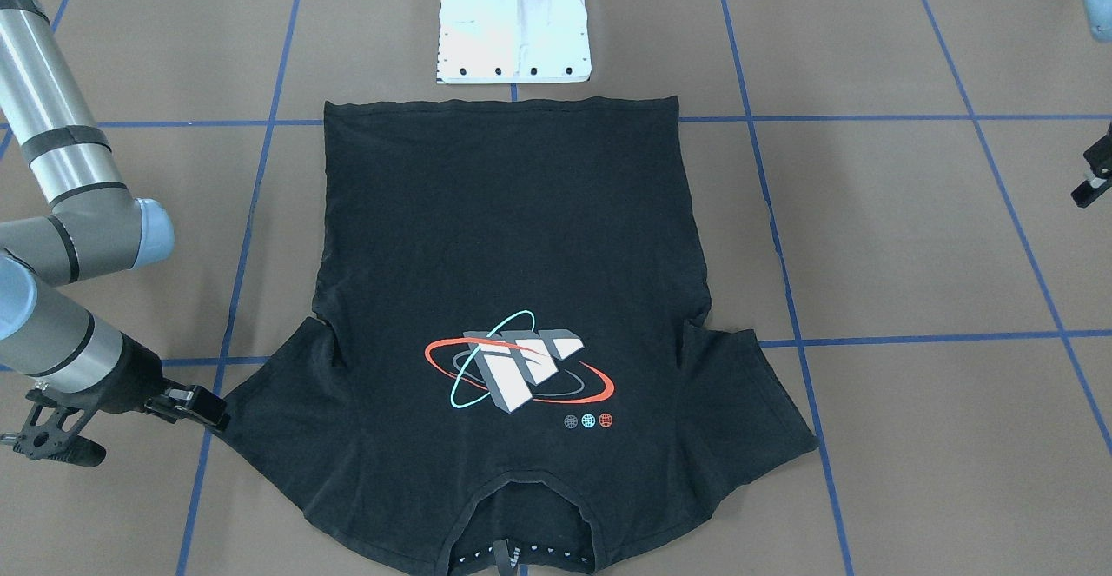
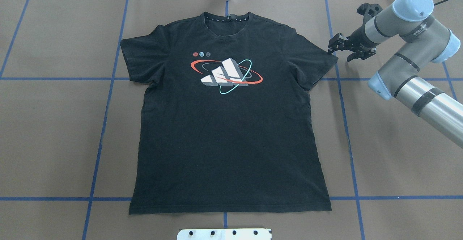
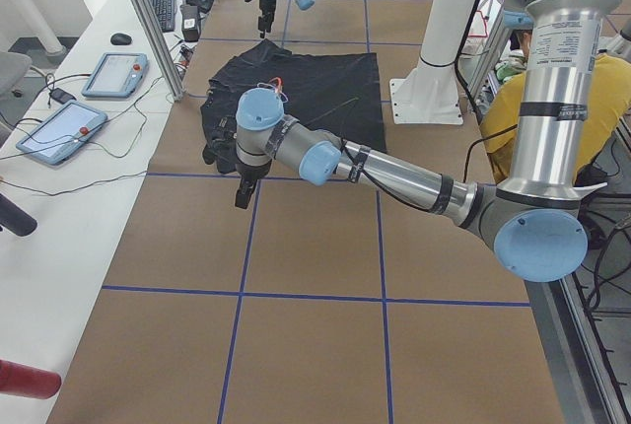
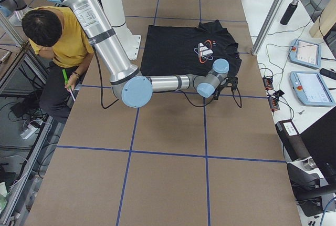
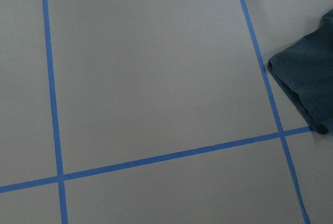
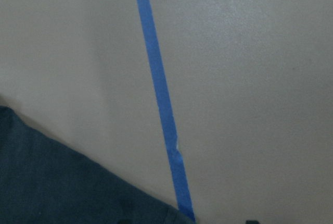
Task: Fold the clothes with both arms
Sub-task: 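Move the right gripper over the shirt's shoulder near the collar, then bring the left gripper to the shoulder near the collar while the right gripper hovers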
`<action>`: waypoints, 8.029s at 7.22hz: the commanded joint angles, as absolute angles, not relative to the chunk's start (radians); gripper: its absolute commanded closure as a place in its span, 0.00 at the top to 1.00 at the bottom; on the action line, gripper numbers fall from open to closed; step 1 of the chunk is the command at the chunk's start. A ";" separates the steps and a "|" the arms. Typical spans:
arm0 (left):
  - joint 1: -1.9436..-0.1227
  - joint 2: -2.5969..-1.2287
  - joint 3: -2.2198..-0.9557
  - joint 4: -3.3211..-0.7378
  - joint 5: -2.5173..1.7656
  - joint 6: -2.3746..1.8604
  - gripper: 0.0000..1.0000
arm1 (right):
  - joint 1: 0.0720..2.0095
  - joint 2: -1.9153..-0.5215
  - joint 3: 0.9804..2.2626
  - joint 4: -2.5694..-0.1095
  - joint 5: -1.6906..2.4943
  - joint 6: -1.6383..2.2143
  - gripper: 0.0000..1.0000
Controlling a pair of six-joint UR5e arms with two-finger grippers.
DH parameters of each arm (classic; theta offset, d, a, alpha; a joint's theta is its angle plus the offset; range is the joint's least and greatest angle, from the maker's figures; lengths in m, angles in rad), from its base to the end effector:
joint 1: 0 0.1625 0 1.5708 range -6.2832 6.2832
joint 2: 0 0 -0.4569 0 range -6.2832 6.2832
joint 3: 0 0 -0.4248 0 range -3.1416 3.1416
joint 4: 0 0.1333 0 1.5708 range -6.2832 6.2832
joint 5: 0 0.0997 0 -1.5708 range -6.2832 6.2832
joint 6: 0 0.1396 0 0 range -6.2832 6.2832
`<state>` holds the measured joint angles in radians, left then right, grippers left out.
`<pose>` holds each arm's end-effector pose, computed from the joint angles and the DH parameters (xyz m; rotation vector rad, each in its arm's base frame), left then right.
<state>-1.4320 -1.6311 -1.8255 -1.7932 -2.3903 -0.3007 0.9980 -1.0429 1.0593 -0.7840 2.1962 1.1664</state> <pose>0.0473 -0.5647 0.5178 0.3197 0.8887 0.0704 -0.3933 -0.7049 0.5571 0.0493 -0.9755 0.2949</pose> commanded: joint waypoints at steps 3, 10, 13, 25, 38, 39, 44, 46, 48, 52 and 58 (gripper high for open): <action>-1.431 -1.631 -1.825 -1.793 -2.391 -0.301 1.00 | 0.996 -1.011 1.023 -0.784 2.195 1.172 0.62; -1.431 -1.631 -1.827 -1.793 -2.393 -0.301 1.00 | 0.997 -1.011 1.048 -0.779 2.198 1.178 0.00; -1.431 -1.632 -1.832 -1.793 -2.393 -0.302 1.00 | 0.983 -0.996 1.198 -0.799 2.195 1.210 0.00; -1.326 -1.867 -1.503 -2.091 -2.390 -0.395 1.00 | 0.799 -0.761 1.153 -0.968 1.968 1.339 1.00; -1.011 -2.287 -0.699 -2.790 -2.186 -0.548 0.61 | 0.796 -0.999 1.477 -0.969 2.016 1.353 1.00; -1.011 -2.287 -0.696 -2.793 -2.186 -0.548 0.58 | 0.796 -0.999 1.476 -0.971 2.016 1.353 1.00; -1.003 -2.287 -0.696 -2.793 -2.186 -0.548 0.32 | 0.795 -1.000 1.474 -0.971 2.014 1.353 1.00; -1.005 -2.284 -0.696 -2.793 -2.192 -0.549 0.00 | 0.795 -1.000 1.473 -0.971 2.014 1.353 1.00; -1.037 -2.276 -0.753 -2.793 -2.303 -0.557 0.00 | 0.793 -0.999 1.470 -0.969 2.014 1.353 1.00; -1.046 -2.172 -0.963 -2.749 -2.367 -0.628 0.00 | 0.793 -0.997 1.468 -0.969 2.016 1.353 1.00; -0.994 -2.216 -1.094 -2.715 -2.338 -1.068 0.00 | 0.793 -0.999 1.470 -0.969 2.017 1.353 1.00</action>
<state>-1.0192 -2.1834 -1.0887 -2.7166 -2.3509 -0.9561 0.7937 -0.9973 1.4694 -0.9695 2.0166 1.3530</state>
